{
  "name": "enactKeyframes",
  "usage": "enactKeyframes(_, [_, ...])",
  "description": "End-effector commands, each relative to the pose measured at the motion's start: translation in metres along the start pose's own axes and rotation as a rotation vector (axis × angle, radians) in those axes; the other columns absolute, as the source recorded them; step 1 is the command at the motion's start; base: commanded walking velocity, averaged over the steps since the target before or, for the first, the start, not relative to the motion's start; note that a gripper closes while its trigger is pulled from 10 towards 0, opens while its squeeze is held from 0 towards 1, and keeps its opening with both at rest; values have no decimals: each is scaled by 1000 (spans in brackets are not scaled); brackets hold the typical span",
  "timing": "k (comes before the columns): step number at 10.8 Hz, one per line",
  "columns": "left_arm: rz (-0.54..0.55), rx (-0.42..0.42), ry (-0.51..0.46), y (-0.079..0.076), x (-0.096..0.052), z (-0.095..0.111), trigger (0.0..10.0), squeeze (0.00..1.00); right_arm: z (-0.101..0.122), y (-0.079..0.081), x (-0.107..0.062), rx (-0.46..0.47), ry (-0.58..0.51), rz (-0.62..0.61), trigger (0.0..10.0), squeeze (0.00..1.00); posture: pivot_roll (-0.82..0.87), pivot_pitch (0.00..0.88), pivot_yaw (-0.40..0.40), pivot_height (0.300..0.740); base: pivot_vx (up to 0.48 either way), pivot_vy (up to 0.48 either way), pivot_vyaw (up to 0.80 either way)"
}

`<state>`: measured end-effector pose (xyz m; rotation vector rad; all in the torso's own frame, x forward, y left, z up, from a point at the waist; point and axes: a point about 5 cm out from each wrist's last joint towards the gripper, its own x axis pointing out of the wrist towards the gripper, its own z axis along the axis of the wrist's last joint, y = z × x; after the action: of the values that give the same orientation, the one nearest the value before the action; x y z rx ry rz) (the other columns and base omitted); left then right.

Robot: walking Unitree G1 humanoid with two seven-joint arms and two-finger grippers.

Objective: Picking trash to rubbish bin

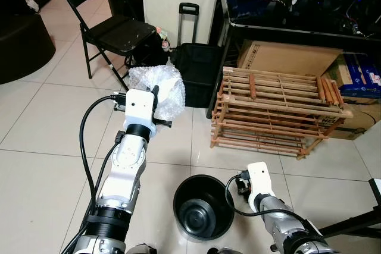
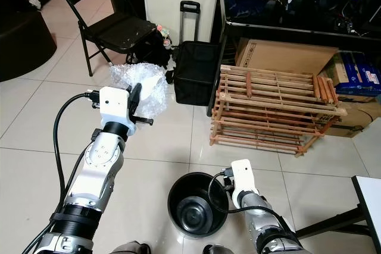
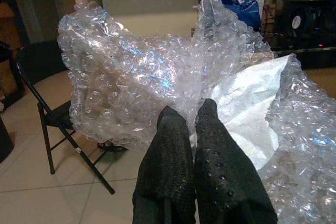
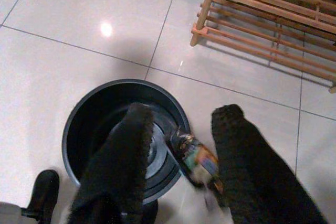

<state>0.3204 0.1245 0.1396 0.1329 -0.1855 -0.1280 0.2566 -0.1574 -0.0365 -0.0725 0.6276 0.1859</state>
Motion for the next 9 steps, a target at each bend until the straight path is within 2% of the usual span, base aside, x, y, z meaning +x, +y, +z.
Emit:
enactKeyframes(1, [-8, 2, 5, -3, 0, 0, 10000, 0, 1, 0, 0, -3, -6, -1, 10000, 1000, 47, 92, -75, 740, 0, 0, 0])
enactKeyframes(5, [-9, -1, 3, -2, 0, 1, 10000, 0, 3, 0, 1, 6, -14, 6, 10000, 1000, 47, 91, -74, 740, 0, 0, 0])
enactKeyframes(6, [-8, -1, 3, -2, 0, 1, 10000, 0, 4, 0, 1, -1, -17, 4, 10000, 863, 51, 88, -74, 740, 0, 0, 0])
enactKeyframes(7, [-7, -1, 2, -2, 0, 1, 10000, 0, 4, -1, 1, 0, -18, -2, 10000, 0, 52, 86, -73, 740, 0, 0, 0])
enactKeyframes(9, [-14, -7, 4, -3, 0, 0, 10000, 0, 6, -2, 1, 4, -22, -8, 10000, 0, 51, 85, -71, 740, 0, 0, 0])
